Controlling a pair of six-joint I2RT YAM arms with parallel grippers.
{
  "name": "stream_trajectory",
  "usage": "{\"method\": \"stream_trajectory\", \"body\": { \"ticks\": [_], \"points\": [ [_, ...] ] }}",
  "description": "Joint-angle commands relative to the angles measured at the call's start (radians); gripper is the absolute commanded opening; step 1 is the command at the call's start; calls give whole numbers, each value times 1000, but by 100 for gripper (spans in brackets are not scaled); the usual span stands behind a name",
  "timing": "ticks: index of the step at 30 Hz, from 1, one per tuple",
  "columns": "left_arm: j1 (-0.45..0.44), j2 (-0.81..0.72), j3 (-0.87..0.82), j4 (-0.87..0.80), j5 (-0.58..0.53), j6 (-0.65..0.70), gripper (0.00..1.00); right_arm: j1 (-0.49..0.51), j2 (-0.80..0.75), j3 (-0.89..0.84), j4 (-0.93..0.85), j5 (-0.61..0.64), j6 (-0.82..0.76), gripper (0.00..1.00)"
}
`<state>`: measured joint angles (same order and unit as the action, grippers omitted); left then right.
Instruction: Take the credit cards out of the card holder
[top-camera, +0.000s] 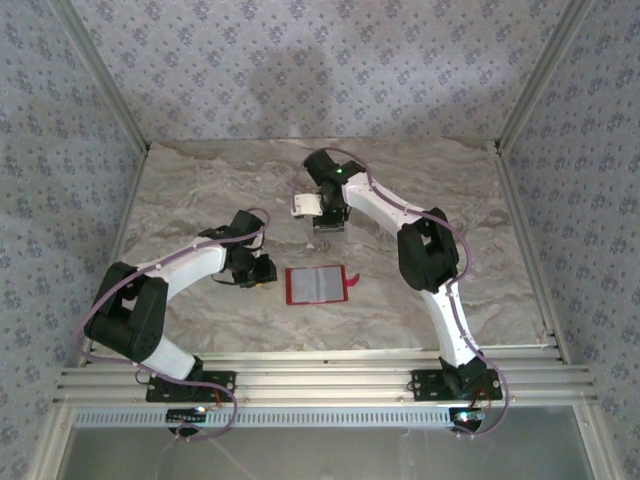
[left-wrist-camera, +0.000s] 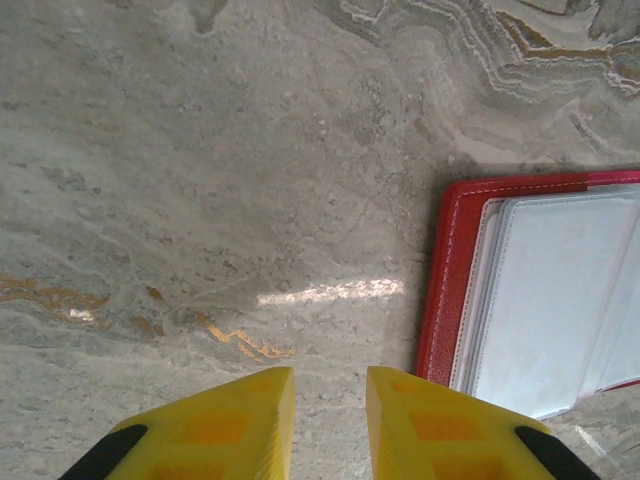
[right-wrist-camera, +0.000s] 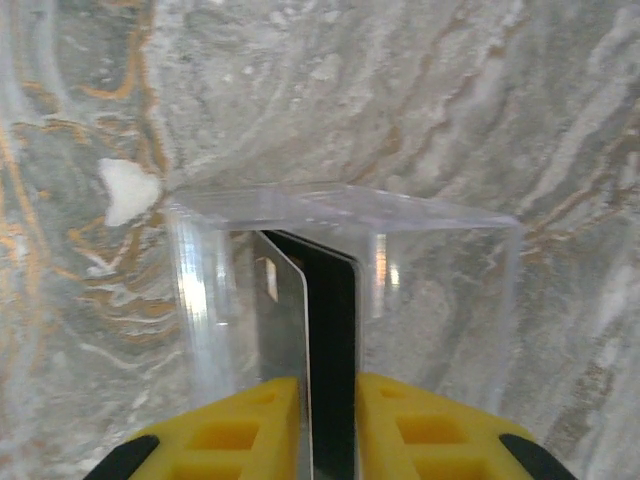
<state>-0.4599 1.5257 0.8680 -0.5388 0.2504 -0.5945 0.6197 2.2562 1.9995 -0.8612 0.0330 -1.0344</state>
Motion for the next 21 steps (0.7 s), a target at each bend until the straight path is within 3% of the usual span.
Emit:
{"method": "stream_trajectory", "body": {
  "ticks": [1, 8, 11, 21],
  "points": [
    [4, 0, 33, -19, 13, 2, 26, 0, -57, -19, 67, 79, -129, 24],
    [4, -5, 37, -20, 11, 7, 26, 11, -157, -106, 158, 102, -98, 25],
    [4, -6, 37, -7, 14, 6, 26, 21, -193, -134, 165, 108, -13, 25],
    [5, -34, 19, 51, 24, 7, 26, 65, -325, -268, 198, 47, 558, 25]
  ]
}}
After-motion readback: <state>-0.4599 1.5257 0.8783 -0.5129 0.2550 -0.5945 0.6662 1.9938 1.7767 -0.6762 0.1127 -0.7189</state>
